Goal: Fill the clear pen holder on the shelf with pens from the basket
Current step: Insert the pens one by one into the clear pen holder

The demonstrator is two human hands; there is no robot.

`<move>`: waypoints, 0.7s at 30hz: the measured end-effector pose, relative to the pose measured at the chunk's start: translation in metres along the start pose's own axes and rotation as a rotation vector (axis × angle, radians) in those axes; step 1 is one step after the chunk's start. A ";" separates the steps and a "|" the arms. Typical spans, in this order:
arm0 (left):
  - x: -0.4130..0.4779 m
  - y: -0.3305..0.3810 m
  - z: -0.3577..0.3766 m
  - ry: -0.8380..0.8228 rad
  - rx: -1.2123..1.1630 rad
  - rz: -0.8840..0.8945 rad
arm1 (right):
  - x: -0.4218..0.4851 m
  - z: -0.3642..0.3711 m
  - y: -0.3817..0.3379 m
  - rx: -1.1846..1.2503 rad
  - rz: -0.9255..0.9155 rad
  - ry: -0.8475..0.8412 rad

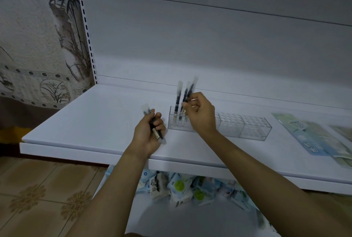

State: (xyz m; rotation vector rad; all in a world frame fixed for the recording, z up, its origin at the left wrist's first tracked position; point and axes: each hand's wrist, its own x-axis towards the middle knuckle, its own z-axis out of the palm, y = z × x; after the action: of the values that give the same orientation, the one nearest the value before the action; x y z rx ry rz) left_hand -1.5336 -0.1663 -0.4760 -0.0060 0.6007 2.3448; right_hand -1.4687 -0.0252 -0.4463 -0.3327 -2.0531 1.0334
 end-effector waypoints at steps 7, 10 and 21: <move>-0.005 0.000 0.000 -0.014 0.005 0.087 | 0.002 0.006 0.000 -0.100 0.068 -0.057; -0.006 -0.001 0.001 -0.011 0.012 0.078 | 0.003 0.008 -0.002 -0.123 0.109 -0.052; -0.012 -0.002 0.002 -0.003 0.006 0.073 | 0.005 0.000 -0.004 -0.065 0.167 -0.054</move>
State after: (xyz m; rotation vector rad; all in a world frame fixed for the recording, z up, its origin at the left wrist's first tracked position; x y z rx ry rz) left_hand -1.5228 -0.1720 -0.4730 0.0229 0.6156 2.4134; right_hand -1.4715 -0.0255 -0.4407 -0.5228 -2.1386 1.0872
